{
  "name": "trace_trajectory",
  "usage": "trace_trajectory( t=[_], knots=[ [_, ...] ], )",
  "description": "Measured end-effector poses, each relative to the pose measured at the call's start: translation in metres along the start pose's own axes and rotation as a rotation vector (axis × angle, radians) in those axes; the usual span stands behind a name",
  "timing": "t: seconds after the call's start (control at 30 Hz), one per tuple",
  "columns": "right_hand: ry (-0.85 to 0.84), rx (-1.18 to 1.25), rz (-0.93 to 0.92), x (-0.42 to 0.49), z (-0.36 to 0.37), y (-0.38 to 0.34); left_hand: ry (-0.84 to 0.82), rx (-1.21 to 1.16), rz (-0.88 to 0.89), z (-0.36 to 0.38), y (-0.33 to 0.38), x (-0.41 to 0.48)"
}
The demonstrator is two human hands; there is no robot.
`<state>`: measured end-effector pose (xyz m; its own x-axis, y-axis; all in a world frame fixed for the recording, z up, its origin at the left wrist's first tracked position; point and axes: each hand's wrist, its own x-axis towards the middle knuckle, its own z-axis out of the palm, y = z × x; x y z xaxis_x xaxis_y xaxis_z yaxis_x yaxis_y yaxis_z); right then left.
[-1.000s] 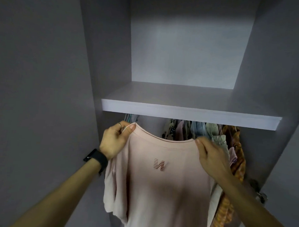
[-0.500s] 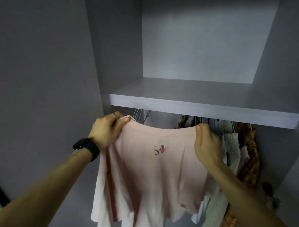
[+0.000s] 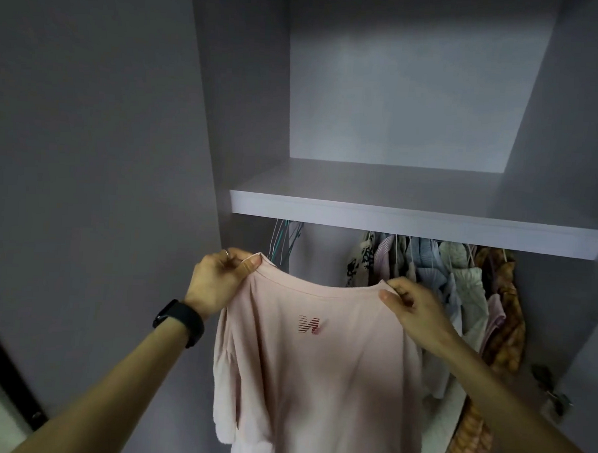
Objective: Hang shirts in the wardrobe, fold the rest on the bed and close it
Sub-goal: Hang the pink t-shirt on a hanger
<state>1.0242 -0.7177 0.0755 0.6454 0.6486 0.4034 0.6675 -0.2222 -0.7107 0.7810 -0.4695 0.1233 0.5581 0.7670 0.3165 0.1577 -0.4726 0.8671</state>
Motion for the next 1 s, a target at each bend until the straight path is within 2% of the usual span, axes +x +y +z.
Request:
trace_trajectory(
  t=[0.1,0.23,0.33,0.4,0.47,0.53,0.57,0.6,0.7,0.73,0.8,0.87,1.0],
  knots=[
    [0.132,-0.078,-0.078,0.001,0.005,-0.001,-0.016,0.008,0.011,0.000,-0.005,-0.002],
    [0.107,-0.142,-0.050,0.005,0.010,-0.002,0.014,0.000,0.000,-0.005,-0.009,0.000],
    [0.185,-0.189,-0.038,0.007,0.015,-0.006,-0.028,-0.084,-0.041,-0.005,-0.007,-0.008],
    [0.176,-0.015,0.070,0.009,0.023,-0.013,-0.187,-0.164,0.002,0.001,0.000,-0.020],
    [0.070,0.343,0.213,0.013,0.034,-0.024,-0.473,-0.232,0.044,0.012,0.006,-0.033],
    [-0.026,0.560,0.253,0.016,0.040,-0.035,-0.770,-0.115,0.021,0.021,0.010,-0.041],
    [-0.080,0.664,0.257,0.017,0.042,-0.040,-0.855,-0.050,0.001,0.023,0.012,-0.041],
    [-0.146,0.758,0.264,0.017,0.041,-0.045,-0.847,-0.032,-0.004,0.026,0.014,-0.040],
    [-0.346,0.850,0.250,0.016,0.034,-0.060,-0.477,0.030,0.104,0.033,0.022,-0.026],
    [-0.388,0.835,0.228,0.016,0.032,-0.065,-0.448,0.101,0.151,0.036,0.028,-0.021],
    [-0.439,0.802,0.185,0.016,0.029,-0.075,-0.556,0.224,0.210,0.045,0.041,-0.012],
    [-0.430,0.784,0.161,0.018,0.027,-0.080,-0.639,0.267,0.229,0.057,0.050,-0.004],
    [-0.197,0.741,0.107,0.013,0.013,-0.068,-0.465,0.233,0.281,0.077,0.057,0.000]
  ],
)
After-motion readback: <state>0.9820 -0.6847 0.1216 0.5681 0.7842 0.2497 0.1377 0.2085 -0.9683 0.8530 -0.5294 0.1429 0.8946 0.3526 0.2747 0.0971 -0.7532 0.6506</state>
